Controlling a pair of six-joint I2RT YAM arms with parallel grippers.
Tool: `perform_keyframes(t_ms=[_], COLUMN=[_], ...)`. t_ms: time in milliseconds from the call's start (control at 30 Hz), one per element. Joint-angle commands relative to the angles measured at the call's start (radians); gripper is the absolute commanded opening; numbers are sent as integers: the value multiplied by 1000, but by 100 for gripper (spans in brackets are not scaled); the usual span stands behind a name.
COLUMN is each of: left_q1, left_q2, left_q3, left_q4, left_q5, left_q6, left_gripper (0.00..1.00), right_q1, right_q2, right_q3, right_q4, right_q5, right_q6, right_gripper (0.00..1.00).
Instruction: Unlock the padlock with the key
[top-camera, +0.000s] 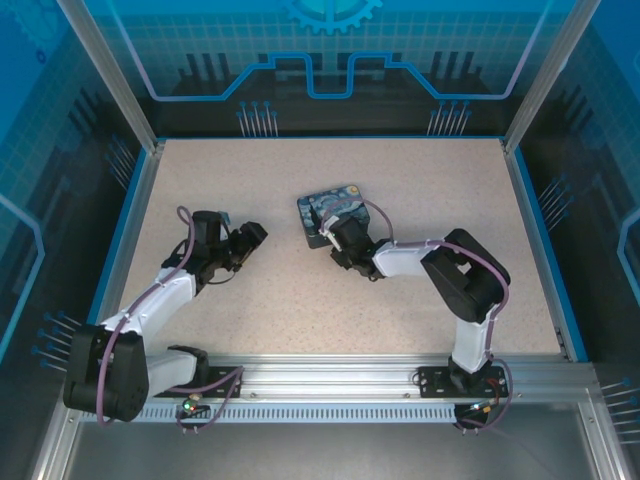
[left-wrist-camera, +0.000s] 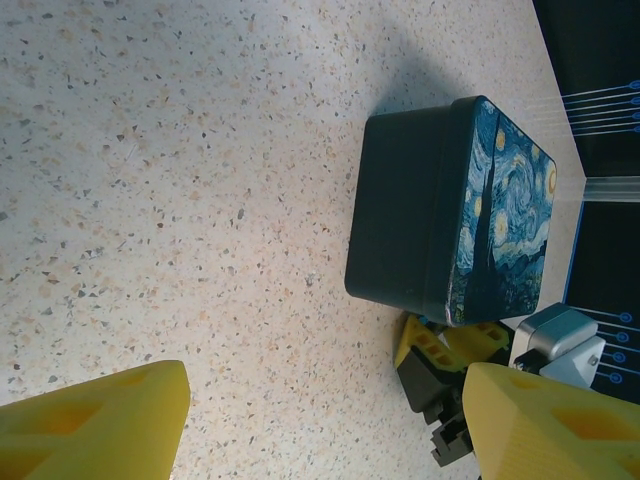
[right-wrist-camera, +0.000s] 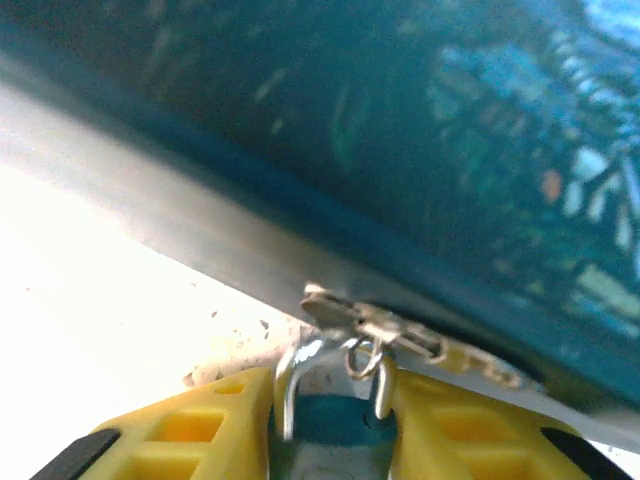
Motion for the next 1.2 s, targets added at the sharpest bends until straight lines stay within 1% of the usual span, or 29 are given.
perform_keyframes(t_ms=[0,100,267,300,433,533,633,800,933,1033,1167], left_q1=[-6,-6,-6,-6,-6,-5,-6,-6,-5,-6,-6], left_q2=[7,6,7,8,8,9,7,6,1,-2,-5], left_q3=[17,17,17,17,16,15,15,15,13,9,4], left_q4=[-6,-6,-3,-3,-2,-2,-2,-1,-1,1,6], left_q5=[10,9,8,8,9,10,10,9,8,7,9], left_q6=[2,4,4,6,8,8,9,10,7,7,3], left_gripper=[74,74,74,74,74,74,74,74,74,74,74], right_q1=[-14,-21,-21,-22,-21,-26,-38,-86,-121,-123,-124], right_q2=[-34,-55,-56,-50,-48,-72,-105,-154,-164,-153,-148], right_q3=[-30,-53,-55,-54,-50,-67,-109,-138,-135,-121,-114], right_q4=[9,29,28,28,25,28,37,19,-1,-18,-18], right_q5=[-57,-83,-73,-69,-61,-68,-110,-284,-390,-383,-371], right_q6=[-37,-40,-30,-29,-25,-13,0,32,52,54,67], right_gripper=[38,42,43,42,33,25,20,19,21,24,23])
